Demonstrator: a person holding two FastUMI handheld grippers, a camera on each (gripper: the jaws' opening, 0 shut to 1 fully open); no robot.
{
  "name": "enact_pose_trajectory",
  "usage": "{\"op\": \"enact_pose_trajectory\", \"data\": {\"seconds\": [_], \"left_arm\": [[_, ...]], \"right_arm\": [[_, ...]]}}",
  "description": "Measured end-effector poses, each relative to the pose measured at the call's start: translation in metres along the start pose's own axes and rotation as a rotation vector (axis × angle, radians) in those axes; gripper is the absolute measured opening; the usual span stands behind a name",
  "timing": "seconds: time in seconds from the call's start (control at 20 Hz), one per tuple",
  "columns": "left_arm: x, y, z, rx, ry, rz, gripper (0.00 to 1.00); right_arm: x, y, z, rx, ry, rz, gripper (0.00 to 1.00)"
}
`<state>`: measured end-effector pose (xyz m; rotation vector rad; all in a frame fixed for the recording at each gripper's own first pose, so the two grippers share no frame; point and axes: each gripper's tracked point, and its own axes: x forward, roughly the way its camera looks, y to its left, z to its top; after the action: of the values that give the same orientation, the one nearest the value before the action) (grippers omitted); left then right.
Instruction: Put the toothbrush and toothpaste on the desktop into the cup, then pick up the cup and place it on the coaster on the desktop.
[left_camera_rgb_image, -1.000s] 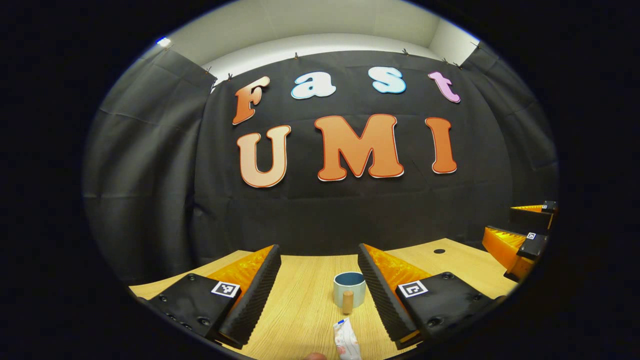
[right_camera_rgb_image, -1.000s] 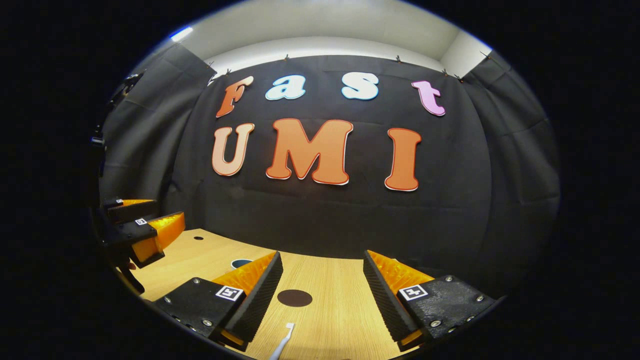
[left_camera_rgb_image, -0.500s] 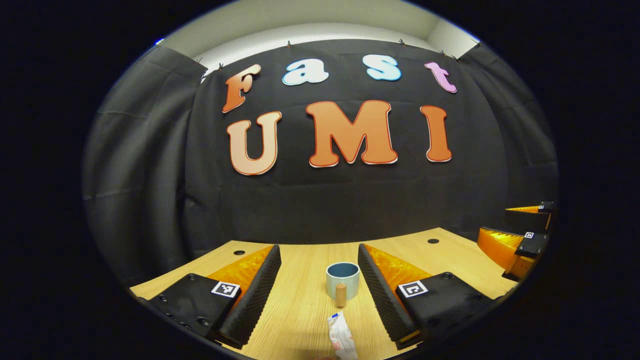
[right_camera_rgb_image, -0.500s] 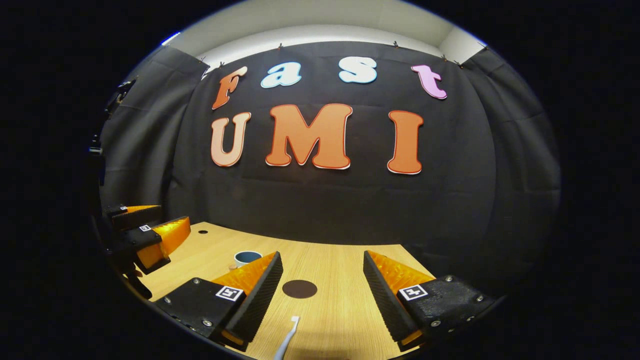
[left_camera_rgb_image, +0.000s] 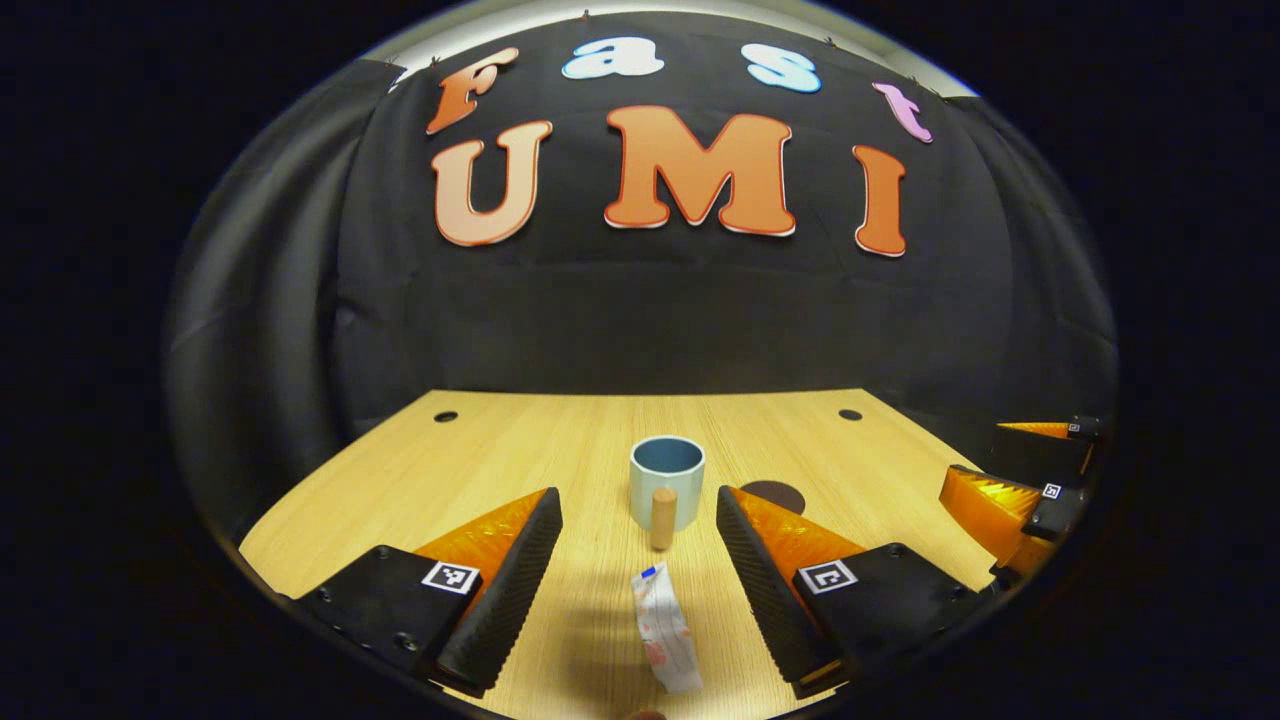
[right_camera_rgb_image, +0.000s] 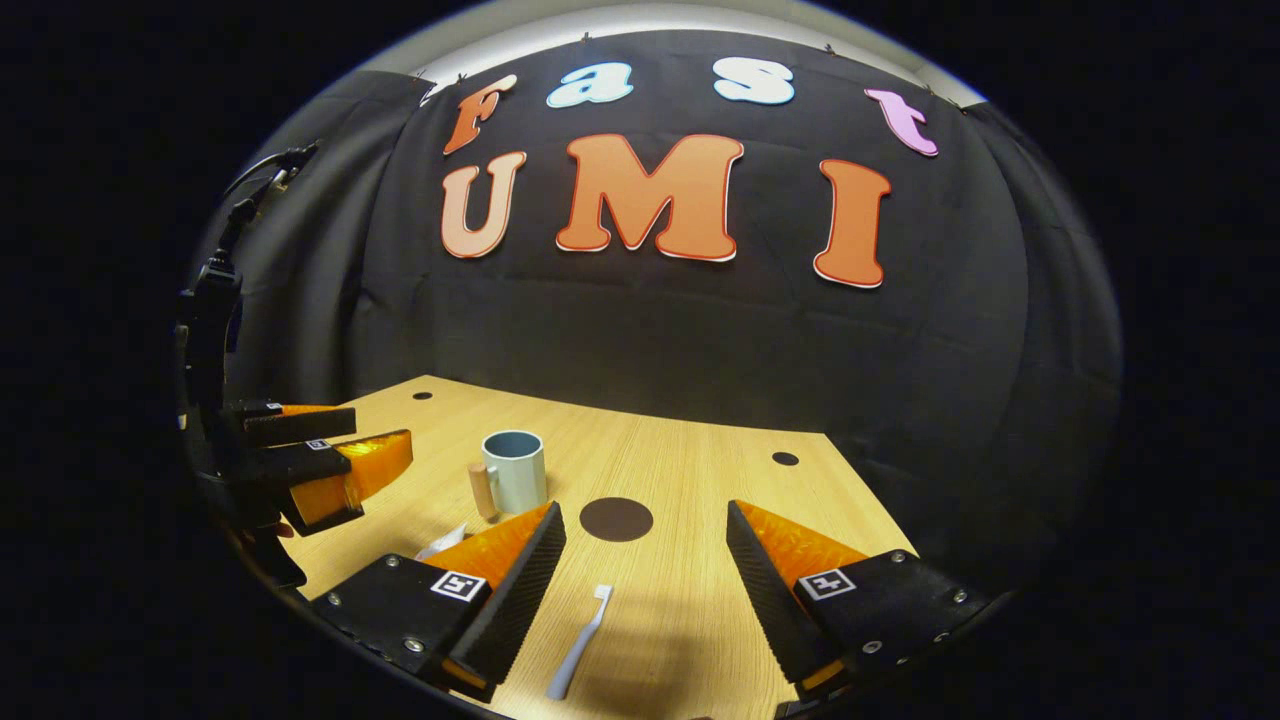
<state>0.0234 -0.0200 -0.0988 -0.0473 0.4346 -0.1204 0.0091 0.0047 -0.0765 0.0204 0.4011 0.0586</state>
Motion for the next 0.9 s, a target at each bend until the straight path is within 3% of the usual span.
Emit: {"op": "enact_pose_trajectory", "data": {"seconds": [0.45, 0.6, 0.9], "left_arm": [[0.022, 0.0, -0.053, 0.006, 0.3, -0.041, 1.0], [0.026, 0.001, -0.075, -0.035, 0.392, -0.029, 1.0], [0.023, -0.015, -0.112, -0.105, 0.581, -0.092, 1.0]], "right_arm": [[0.013, 0.007, -0.038, 0.053, 0.181, 0.058, 0.98], [0.018, 0.011, -0.05, 0.018, 0.243, 0.07, 0.98], [0.011, 0.035, -0.096, -0.063, 0.432, 0.159, 0.96]]}}
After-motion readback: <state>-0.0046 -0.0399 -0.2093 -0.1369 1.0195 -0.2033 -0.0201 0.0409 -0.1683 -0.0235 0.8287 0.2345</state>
